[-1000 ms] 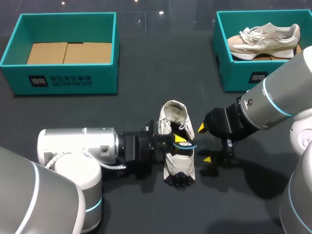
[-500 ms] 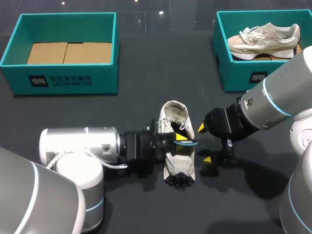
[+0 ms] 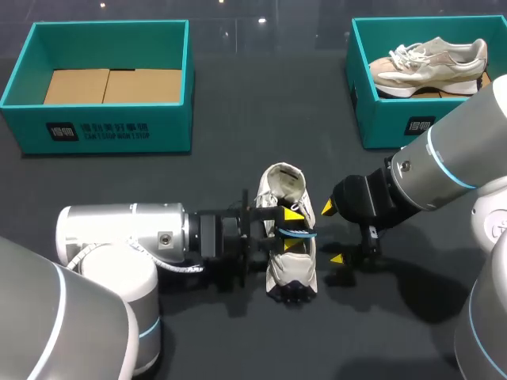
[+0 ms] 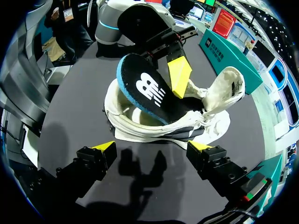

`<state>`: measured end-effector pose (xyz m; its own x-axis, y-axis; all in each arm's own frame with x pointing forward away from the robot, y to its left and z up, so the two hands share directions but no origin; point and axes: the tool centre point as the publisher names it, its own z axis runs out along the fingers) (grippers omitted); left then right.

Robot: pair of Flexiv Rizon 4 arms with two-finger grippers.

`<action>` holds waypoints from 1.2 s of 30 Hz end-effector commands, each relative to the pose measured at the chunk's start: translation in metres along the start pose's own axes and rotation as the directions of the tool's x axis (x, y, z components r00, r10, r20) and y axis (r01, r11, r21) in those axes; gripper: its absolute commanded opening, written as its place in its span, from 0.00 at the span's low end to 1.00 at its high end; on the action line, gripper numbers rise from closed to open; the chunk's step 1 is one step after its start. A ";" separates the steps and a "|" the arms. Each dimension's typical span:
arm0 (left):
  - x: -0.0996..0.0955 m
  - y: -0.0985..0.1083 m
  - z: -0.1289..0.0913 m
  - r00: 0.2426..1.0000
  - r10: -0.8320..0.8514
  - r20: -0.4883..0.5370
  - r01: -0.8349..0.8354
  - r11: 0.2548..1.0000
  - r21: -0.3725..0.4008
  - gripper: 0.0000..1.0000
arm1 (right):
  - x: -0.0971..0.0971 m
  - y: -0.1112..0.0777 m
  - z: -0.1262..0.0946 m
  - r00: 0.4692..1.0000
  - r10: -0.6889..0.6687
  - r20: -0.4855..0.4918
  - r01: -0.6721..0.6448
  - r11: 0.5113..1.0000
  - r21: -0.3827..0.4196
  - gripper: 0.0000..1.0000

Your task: Take the shoe out of the shoebox, open the shoe tongue, remove and reinsert the insole, then place the shoe into the shoebox

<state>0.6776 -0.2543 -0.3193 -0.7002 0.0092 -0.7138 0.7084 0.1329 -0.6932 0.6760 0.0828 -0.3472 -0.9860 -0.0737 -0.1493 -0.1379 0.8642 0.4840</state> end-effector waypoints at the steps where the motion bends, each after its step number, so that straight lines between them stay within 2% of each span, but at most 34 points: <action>1: 0.004 -0.011 -0.011 1.000 0.004 0.005 -0.004 1.000 -0.007 0.24 | 0.002 0.000 0.000 1.000 0.000 0.003 0.000 1.000 0.001 1.00; 5: 0.007 -0.016 -0.011 1.000 0.008 -0.011 -0.008 1.000 -0.009 0.17 | 0.002 0.000 0.000 1.000 0.000 0.003 0.000 1.000 0.001 1.00; 7: 0.009 -0.017 -0.011 1.000 0.019 -0.025 -0.019 1.000 -0.011 0.00 | 0.002 0.000 0.000 1.000 0.000 0.003 0.000 1.000 0.001 1.00; 11: 0.013 -0.011 -0.008 0.998 0.046 -0.035 -0.047 0.999 -0.025 0.00 | 0.002 0.000 0.000 1.000 0.000 0.003 0.000 1.000 0.001 1.00; 18: 0.013 0.017 -0.004 0.999 0.043 -0.027 -0.044 0.998 -0.045 0.00 | 0.002 0.000 0.000 1.000 0.000 0.003 0.000 1.000 0.001 1.00; 23: 0.014 0.028 -0.002 0.998 0.060 -0.028 -0.062 0.995 -0.077 0.00 | 0.002 0.000 0.000 1.000 0.000 0.003 0.000 1.000 0.001 1.00; 29: 0.016 0.037 -0.002 0.998 0.047 -0.035 -0.050 0.995 -0.088 0.00 | 0.002 0.000 0.000 1.000 0.000 0.003 0.000 1.000 0.001 1.00; 32: 0.015 0.035 -0.005 0.999 0.011 -0.032 -0.013 0.998 -0.069 0.00 | 0.002 0.000 0.000 1.000 0.000 0.003 0.000 1.000 0.001 1.00; 33: 0.015 0.032 -0.007 0.999 0.010 -0.033 -0.012 0.998 -0.067 0.17 | 0.002 0.000 0.000 1.000 0.000 0.003 0.000 1.000 0.001 1.00; 36: 0.015 0.024 -0.011 0.999 -0.004 -0.034 0.003 0.999 -0.047 0.31 | 0.002 0.000 0.000 1.000 0.000 0.003 0.000 1.000 0.001 1.00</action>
<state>0.6854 -0.2469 -0.3457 -0.7062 0.0358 -0.7071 0.7000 0.1852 -0.6897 0.6759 0.0828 -0.3472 -0.9860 -0.0737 -0.1493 -0.1379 0.8641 0.4840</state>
